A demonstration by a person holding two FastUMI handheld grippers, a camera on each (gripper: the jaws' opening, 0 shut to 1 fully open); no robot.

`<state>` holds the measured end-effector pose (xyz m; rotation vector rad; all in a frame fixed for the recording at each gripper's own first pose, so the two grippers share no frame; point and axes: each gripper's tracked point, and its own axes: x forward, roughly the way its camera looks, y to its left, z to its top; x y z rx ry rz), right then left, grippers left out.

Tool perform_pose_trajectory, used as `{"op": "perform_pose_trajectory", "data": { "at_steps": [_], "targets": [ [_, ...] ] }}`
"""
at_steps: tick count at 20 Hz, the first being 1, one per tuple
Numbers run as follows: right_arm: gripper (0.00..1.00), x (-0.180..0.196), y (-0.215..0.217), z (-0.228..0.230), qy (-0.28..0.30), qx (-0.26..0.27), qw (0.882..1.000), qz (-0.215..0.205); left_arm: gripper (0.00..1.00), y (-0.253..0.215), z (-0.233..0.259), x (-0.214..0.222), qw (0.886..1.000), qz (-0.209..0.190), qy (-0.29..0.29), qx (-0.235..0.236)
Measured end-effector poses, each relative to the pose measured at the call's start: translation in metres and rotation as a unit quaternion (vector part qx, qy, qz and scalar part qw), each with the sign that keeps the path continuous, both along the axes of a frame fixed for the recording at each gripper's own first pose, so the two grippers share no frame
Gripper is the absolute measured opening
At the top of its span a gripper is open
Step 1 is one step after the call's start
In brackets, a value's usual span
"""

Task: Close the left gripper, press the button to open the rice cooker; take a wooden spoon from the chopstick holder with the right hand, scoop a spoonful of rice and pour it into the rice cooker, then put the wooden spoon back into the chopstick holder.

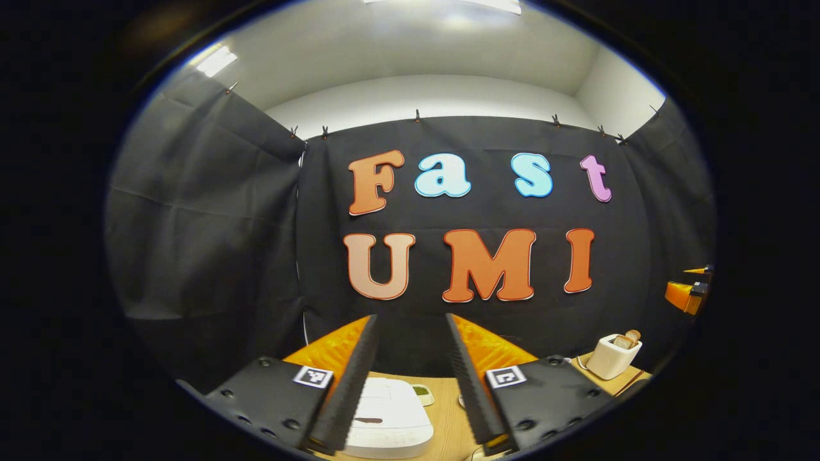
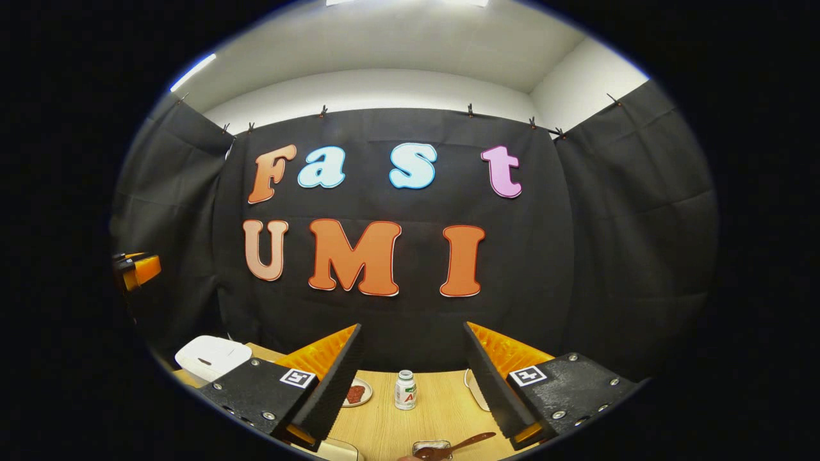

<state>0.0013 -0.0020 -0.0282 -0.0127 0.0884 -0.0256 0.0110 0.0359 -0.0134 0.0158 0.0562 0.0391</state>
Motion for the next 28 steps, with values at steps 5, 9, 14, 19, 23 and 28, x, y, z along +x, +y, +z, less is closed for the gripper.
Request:
{"op": "perform_pose_trajectory", "data": {
  "at_steps": [5, 9, 14, 19, 23, 28],
  "targets": [
    [0.94, 0.001, 0.002, -0.003, 0.004, -0.010, 1.000, -0.003, 0.11, 0.020, -0.006, 0.006, 0.999, 0.039, 0.008, -0.006],
    [0.94, -0.001, -0.003, -0.010, 0.014, -0.013, 1.000, -0.011, 0.05, 0.026, -0.034, 0.017, 0.998, 0.030, 0.058, -0.025],
    [0.94, -0.007, -0.012, -0.021, 0.028, -0.020, 0.999, -0.027, 0.05, 0.042, -0.081, 0.034, 0.986, 0.029, 0.154, -0.060],
    [0.94, -0.015, -0.021, -0.034, 0.045, -0.027, 0.998, -0.047, 0.05, 0.069, -0.148, 0.052, 0.957, 0.044, 0.267, -0.105],
    [0.94, -0.022, -0.035, -0.047, 0.065, -0.028, 0.995, -0.068, 0.05, 0.077, -0.205, 0.048, 0.919, 0.037, 0.366, -0.142],
    [0.94, -0.032, -0.050, -0.063, 0.088, -0.030, 0.991, -0.094, 0.05, 0.078, -0.260, 0.045, 0.879, 0.029, 0.443, -0.174]
  ]
}}
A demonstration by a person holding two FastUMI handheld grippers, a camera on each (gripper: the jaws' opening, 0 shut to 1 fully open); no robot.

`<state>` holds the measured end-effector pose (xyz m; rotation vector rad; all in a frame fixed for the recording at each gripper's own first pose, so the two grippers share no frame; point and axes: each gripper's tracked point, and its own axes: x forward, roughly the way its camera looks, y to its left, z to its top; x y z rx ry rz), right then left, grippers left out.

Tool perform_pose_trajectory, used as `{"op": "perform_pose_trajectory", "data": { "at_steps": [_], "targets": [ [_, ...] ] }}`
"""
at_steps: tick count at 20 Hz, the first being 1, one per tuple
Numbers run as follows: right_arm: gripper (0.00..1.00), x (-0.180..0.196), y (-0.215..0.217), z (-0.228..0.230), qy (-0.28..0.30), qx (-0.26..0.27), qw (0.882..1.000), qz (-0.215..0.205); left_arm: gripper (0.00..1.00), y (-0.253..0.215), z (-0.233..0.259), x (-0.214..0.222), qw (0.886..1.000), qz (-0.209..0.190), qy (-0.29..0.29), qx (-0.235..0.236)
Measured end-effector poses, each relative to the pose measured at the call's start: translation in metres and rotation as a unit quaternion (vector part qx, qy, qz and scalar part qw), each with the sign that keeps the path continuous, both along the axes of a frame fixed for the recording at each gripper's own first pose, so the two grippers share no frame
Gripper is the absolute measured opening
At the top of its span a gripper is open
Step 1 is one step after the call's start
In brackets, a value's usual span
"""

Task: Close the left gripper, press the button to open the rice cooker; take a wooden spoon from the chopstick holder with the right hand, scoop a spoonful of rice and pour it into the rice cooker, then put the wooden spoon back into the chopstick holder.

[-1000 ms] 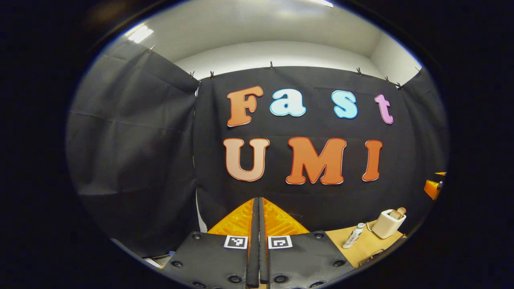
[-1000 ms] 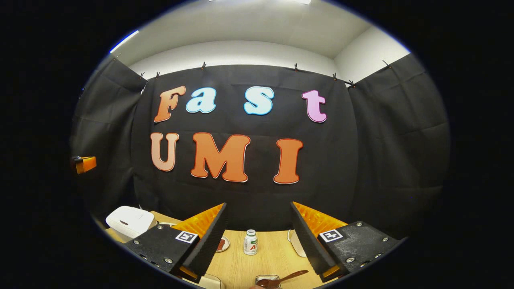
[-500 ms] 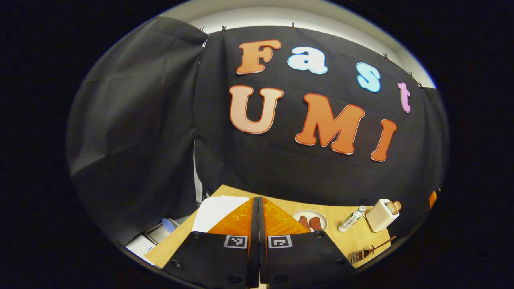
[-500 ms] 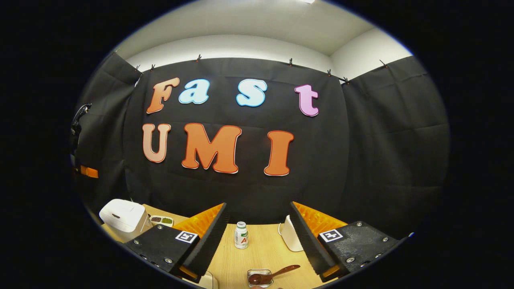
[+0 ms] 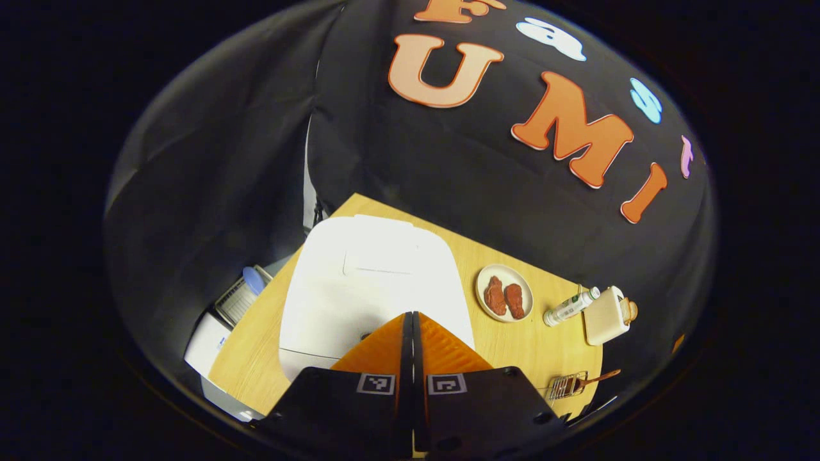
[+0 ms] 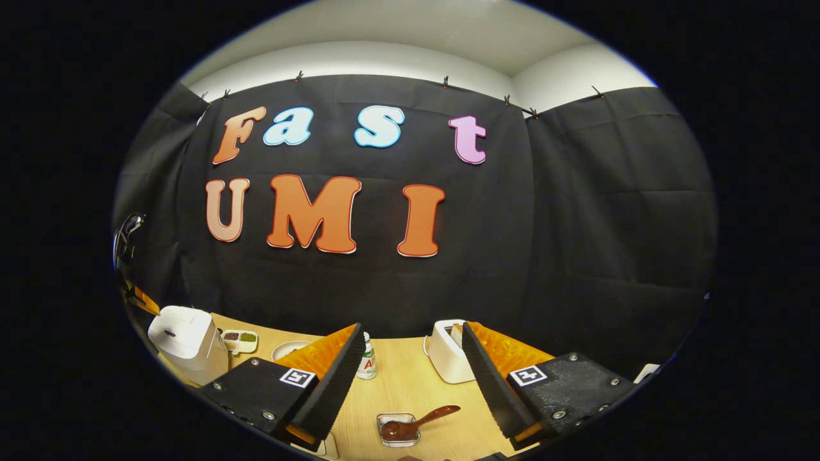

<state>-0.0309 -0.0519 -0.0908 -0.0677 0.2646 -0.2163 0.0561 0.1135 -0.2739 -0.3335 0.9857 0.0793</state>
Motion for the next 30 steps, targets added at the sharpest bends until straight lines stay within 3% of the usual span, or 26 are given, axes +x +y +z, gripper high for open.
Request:
{"op": "perform_pose_trajectory", "data": {
  "at_steps": [6, 13, 17, 23, 30],
  "targets": [
    [0.94, -0.012, -0.010, -0.017, 0.021, 0.001, 1.000, -0.015, 0.05, 0.006, -0.049, -0.018, 0.998, 0.003, 0.066, -0.014],
    [0.94, -0.015, -0.012, -0.034, 0.037, 0.010, 0.999, -0.014, 0.05, 0.006, -0.049, -0.015, 0.999, 0.009, 0.048, -0.019],
    [0.94, -0.014, -0.016, -0.046, 0.053, 0.010, 0.999, -0.006, 0.04, 0.018, 0.001, 0.008, 0.999, 0.011, -0.044, 0.012],
    [0.95, -0.012, -0.017, -0.063, 0.069, 0.015, 0.997, 0.011, 0.05, 0.025, 0.067, 0.019, 0.984, 0.012, -0.147, 0.104],
    [0.95, -0.012, -0.015, -0.087, 0.094, 0.027, 0.995, 0.034, 0.05, 0.004, 0.126, -0.005, 0.963, 0.016, -0.241, 0.122]
  ]
}}
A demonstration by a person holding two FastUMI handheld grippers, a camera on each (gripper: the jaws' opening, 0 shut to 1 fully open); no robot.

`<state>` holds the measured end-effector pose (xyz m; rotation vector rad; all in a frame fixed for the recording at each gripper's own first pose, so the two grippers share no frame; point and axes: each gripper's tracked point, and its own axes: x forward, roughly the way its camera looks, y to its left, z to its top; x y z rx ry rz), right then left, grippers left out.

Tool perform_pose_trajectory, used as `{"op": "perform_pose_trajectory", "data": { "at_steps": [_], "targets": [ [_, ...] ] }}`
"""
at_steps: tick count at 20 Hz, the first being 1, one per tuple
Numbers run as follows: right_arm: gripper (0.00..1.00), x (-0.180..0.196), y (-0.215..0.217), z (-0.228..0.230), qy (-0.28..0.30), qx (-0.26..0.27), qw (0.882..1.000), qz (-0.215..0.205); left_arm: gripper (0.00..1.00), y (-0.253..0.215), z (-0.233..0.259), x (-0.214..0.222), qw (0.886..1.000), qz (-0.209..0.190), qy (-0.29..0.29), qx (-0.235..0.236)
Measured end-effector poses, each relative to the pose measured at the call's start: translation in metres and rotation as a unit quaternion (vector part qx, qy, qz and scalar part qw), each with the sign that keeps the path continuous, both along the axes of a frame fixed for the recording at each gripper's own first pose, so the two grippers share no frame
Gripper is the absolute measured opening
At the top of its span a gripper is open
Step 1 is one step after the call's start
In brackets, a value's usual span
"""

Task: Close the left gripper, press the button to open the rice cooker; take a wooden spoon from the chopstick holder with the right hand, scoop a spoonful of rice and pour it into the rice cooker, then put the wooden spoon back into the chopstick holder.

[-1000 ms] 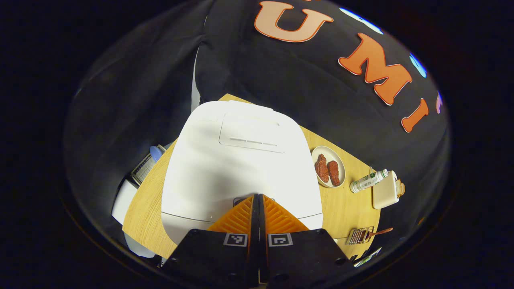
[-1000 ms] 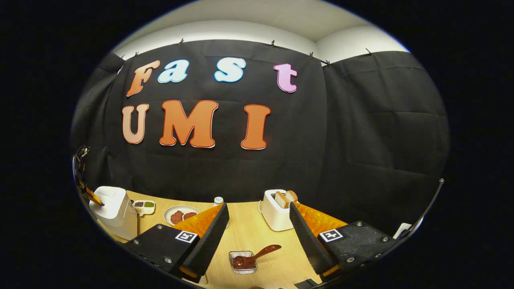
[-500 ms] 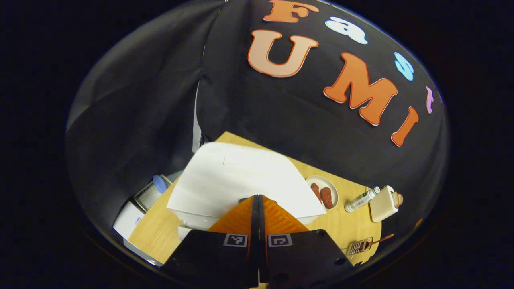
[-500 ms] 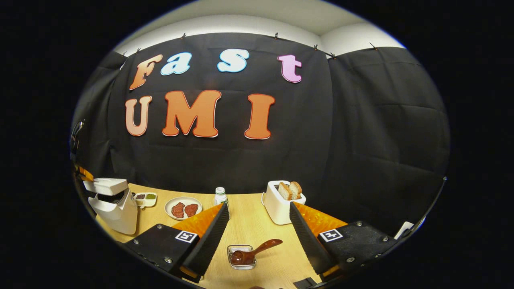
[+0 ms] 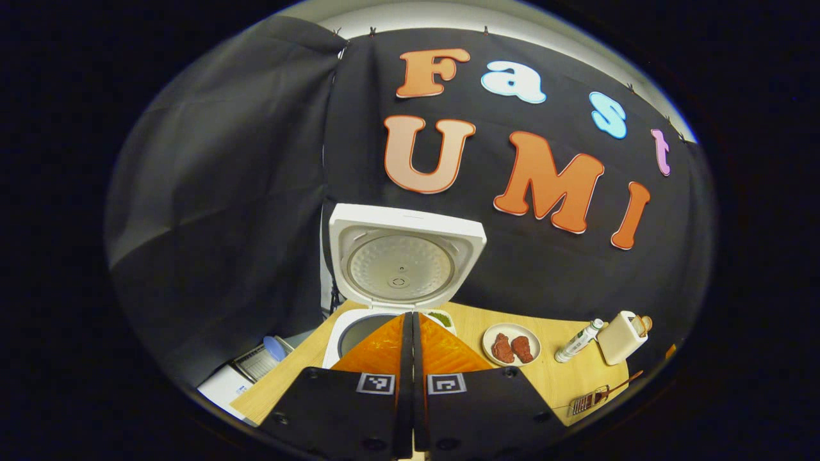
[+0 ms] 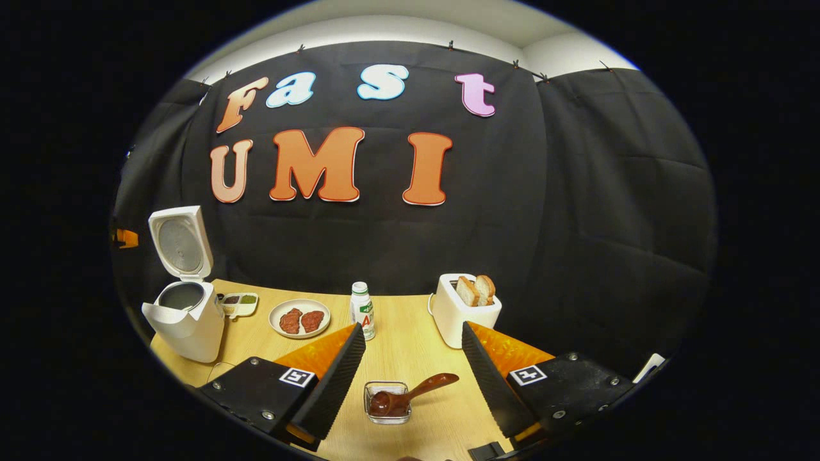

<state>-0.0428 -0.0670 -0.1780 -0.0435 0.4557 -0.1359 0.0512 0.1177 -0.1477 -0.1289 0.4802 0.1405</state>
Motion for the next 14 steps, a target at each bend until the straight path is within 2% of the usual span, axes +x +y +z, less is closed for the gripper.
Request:
{"op": "perform_pose_trajectory", "data": {
  "at_steps": [3, 6, 7, 8, 9, 12, 13, 14],
  "targets": [
    [0.95, -0.001, -0.003, -0.016, 0.016, 0.012, 1.000, 0.000, 0.05, -0.013, 0.022, -0.007, 0.998, -0.008, -0.038, 0.046],
    [0.95, -0.007, -0.006, -0.039, 0.041, 0.026, 0.999, -0.006, 0.08, -0.050, 0.035, -0.020, 0.995, -0.051, -0.058, 0.066],
    [0.95, -0.008, -0.008, -0.046, 0.048, 0.032, 0.998, -0.009, 0.22, -0.061, 0.036, -0.025, 0.994, -0.064, -0.060, 0.069],
    [0.95, -0.008, -0.009, -0.054, 0.054, 0.038, 0.998, -0.012, 0.29, -0.070, 0.037, -0.026, 0.993, -0.074, -0.062, 0.071],
    [0.95, -0.010, -0.011, -0.062, 0.060, 0.045, 0.997, -0.015, 0.49, -0.080, 0.039, -0.028, 0.992, -0.084, -0.067, 0.067],
    [0.95, -0.015, -0.019, -0.084, 0.076, 0.068, 0.994, -0.028, 0.75, -0.103, 0.040, -0.038, 0.991, -0.100, -0.071, 0.059],
    [0.95, -0.015, -0.023, -0.093, 0.080, 0.074, 0.993, -0.033, 0.81, -0.105, 0.041, -0.042, 0.991, -0.098, -0.073, 0.062],
    [0.95, -0.016, -0.028, -0.103, 0.085, 0.079, 0.992, -0.043, 0.82, -0.107, 0.043, -0.045, 0.991, -0.096, -0.074, 0.061]
  ]
}}
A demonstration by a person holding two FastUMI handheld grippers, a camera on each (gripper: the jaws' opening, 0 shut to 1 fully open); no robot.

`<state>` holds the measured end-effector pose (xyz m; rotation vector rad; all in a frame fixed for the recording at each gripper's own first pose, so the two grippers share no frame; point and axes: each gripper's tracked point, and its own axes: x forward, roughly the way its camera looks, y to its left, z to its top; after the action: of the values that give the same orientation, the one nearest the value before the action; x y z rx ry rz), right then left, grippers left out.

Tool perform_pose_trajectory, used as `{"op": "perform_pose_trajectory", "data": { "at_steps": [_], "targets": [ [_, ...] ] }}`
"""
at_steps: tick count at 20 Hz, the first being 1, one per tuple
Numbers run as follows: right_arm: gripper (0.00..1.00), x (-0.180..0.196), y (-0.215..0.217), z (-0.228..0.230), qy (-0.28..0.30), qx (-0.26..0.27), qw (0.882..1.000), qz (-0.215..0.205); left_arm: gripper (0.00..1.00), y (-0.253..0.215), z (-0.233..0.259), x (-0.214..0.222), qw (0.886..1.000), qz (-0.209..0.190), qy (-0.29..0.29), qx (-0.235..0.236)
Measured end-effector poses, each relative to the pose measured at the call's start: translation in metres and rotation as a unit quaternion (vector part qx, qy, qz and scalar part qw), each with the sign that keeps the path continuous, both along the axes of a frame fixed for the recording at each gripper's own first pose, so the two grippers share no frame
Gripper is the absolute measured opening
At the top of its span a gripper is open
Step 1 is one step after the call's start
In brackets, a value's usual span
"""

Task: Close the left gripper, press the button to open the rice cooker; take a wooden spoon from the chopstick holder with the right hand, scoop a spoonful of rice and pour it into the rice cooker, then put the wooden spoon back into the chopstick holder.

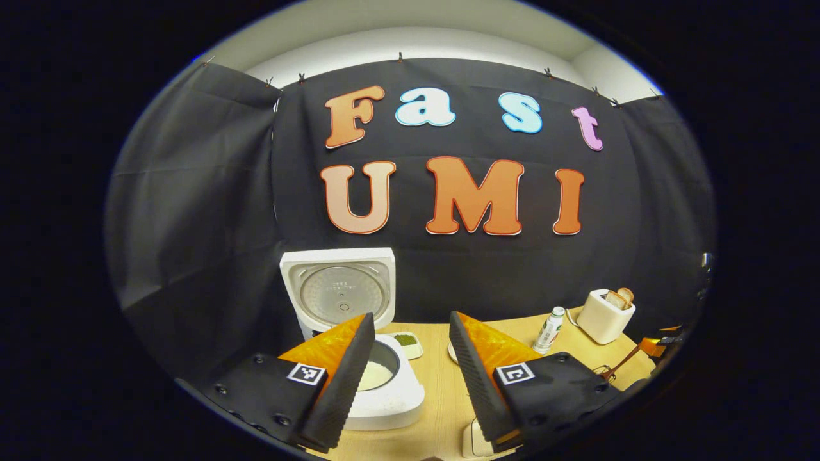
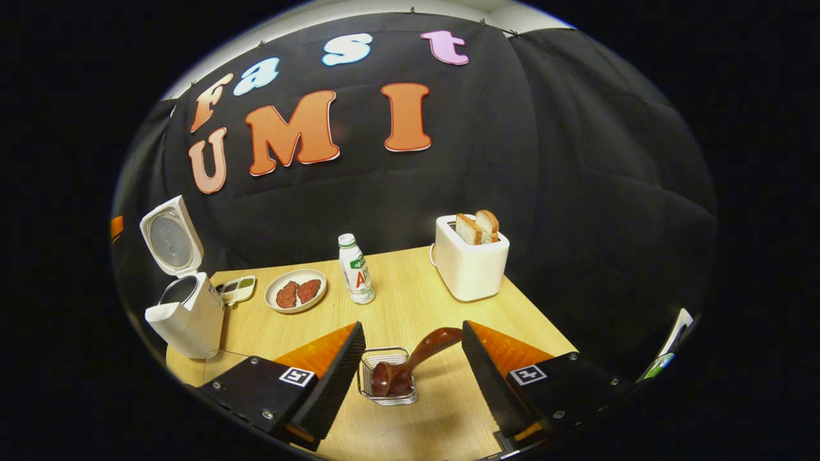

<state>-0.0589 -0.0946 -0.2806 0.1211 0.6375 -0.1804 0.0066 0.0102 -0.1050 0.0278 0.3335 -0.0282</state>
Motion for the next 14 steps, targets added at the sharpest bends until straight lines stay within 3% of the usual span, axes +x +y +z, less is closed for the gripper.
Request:
{"op": "perform_pose_trajectory", "data": {
  "at_steps": [7, 9, 12, 14],
  "targets": [
    [0.87, 0.004, 0.005, -0.056, 0.006, 0.090, 0.996, -0.024, 0.82, -0.023, 0.008, -0.025, 1.000, -0.007, -0.011, 0.008],
    [0.81, 0.009, 0.004, -0.071, 0.004, 0.107, 0.994, -0.032, 0.82, -0.030, 0.009, -0.031, 1.000, -0.011, -0.009, 0.011],
    [0.65, 0.017, 0.006, -0.083, 0.001, 0.127, 0.991, -0.041, 0.82, -0.036, 0.007, -0.039, 1.000, -0.015, -0.004, 0.013],
    [0.47, 0.019, 0.006, -0.092, 0.004, 0.136, 0.989, -0.053, 0.82, -0.037, 0.006, -0.043, 1.000, -0.017, 0.001, 0.013]
  ]
}}
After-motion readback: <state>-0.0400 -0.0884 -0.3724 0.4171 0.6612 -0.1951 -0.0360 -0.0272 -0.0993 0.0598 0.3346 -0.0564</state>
